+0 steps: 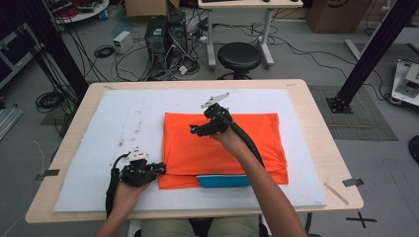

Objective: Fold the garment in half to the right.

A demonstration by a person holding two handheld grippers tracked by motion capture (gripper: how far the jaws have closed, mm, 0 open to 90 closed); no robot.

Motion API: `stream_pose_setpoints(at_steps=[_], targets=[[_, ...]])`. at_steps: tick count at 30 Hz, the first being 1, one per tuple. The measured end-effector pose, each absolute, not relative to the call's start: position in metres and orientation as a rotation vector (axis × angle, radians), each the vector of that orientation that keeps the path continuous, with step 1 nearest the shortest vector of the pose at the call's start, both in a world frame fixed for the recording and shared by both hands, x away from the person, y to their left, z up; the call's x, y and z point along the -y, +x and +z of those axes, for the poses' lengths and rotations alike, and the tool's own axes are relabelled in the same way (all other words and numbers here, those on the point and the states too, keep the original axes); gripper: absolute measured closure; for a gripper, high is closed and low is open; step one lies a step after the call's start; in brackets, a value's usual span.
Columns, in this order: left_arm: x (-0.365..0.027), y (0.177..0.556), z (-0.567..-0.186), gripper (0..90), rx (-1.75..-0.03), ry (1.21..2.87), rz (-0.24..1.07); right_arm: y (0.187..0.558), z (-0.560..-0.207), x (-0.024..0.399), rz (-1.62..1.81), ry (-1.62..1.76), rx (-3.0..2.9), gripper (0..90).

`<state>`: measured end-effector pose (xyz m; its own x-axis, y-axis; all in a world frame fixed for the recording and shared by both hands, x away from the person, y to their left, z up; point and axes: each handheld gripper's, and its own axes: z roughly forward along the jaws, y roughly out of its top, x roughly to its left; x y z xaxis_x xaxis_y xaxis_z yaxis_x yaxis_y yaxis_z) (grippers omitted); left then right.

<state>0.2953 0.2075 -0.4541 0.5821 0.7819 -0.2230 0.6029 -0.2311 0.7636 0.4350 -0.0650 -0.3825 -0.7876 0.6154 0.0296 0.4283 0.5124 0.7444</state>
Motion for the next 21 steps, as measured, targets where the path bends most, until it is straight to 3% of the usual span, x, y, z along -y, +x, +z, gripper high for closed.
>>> stream_pose_setpoints(at_steps=[21], targets=[[-0.209, 0.296, -0.454, 80.0, -1.105, 1.937, 0.246, 0.47, -0.416, -0.008, 1.067, 0.861, -2.617, 24.9]])
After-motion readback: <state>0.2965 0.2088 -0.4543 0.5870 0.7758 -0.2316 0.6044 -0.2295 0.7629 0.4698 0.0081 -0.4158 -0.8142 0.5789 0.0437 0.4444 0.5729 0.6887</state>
